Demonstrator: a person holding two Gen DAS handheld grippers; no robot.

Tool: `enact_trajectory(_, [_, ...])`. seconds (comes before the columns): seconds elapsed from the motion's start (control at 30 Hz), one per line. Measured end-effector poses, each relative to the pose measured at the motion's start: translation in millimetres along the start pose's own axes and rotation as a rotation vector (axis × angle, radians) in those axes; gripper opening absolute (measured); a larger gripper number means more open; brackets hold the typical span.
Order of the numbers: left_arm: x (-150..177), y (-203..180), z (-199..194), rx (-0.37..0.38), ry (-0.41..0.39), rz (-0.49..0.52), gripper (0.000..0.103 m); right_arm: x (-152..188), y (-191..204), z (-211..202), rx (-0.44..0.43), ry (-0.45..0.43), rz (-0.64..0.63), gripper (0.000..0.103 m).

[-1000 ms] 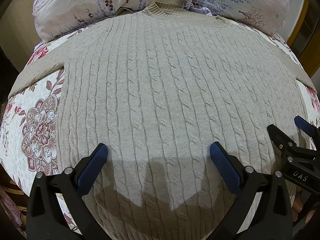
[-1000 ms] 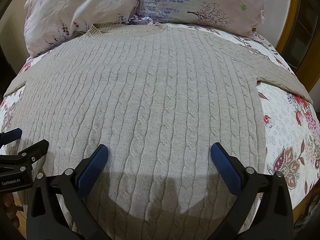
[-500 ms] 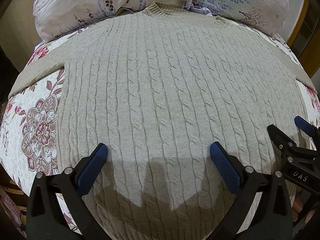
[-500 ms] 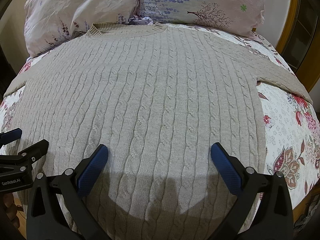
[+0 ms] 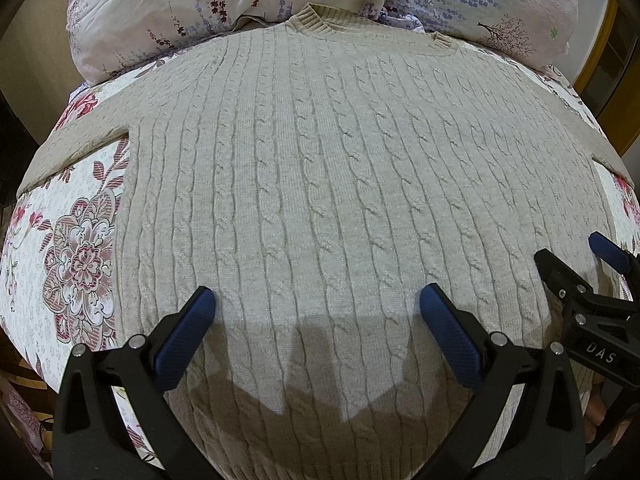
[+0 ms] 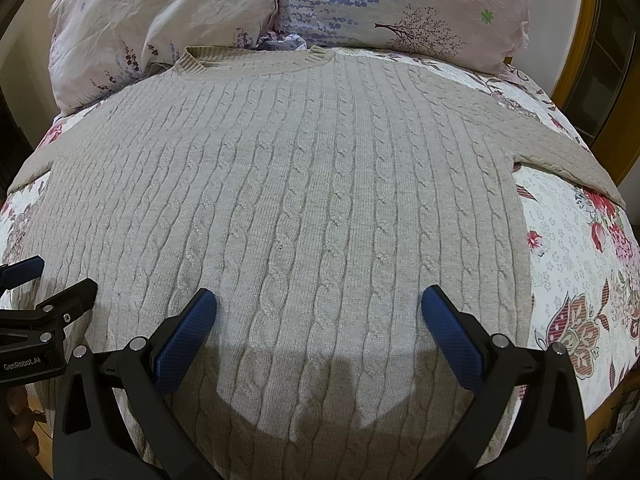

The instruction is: Fold small clothes

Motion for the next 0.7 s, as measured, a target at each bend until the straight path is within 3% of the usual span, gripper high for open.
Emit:
enact_trajectory(0.53, [-3.4, 2.1, -1.7, 0.002, 0.010, -0.001, 0.101, -1.0, 1.0, -0.6, -0.021, 0.001, -0.024, 0.102])
enact_trajectory(0.7, [-5.9, 5.0, 0.5, 0.014, 0.029, 0.005, 0.101, -5.0, -8.5, -3.3, -0.114, 0.003, -0.054, 0.102])
Point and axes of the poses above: each gripper's, at about its wrist camera, not at the fingertips, and z roughly the way its jaws point, y to its left, x to its underside, the point moved 1 cm from there along z, roughly the way its jaws point, and after that the axes turned 13 degrees about -y, right-handed, at the moved point
